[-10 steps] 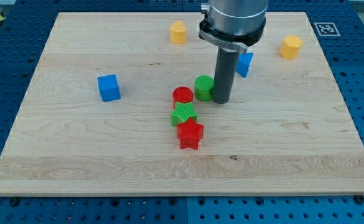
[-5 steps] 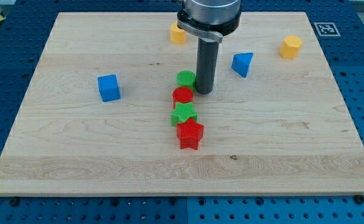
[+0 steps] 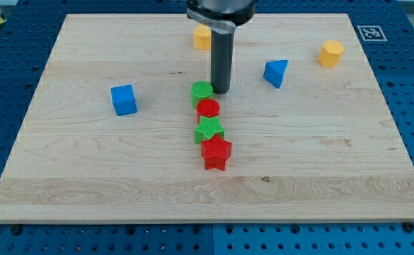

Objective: Push the green circle above the red circle

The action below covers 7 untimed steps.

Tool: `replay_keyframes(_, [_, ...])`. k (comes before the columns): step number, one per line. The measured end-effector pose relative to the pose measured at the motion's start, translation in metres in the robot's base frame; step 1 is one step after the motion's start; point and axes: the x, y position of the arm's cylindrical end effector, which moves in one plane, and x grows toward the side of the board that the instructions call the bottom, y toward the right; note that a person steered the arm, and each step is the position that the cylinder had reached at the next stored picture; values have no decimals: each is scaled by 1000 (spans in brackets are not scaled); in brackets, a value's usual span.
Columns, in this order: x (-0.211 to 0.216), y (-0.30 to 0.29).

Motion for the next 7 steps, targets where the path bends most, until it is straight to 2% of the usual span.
replay_keyframes(1, [-24, -32])
replay_keyframes(2, [-22, -48])
replay_keyframes(3, [-18, -37])
replay_keyframes(5, [6, 15])
replay_keyframes(6, [20, 74])
replay_keyframes(7, [27, 103])
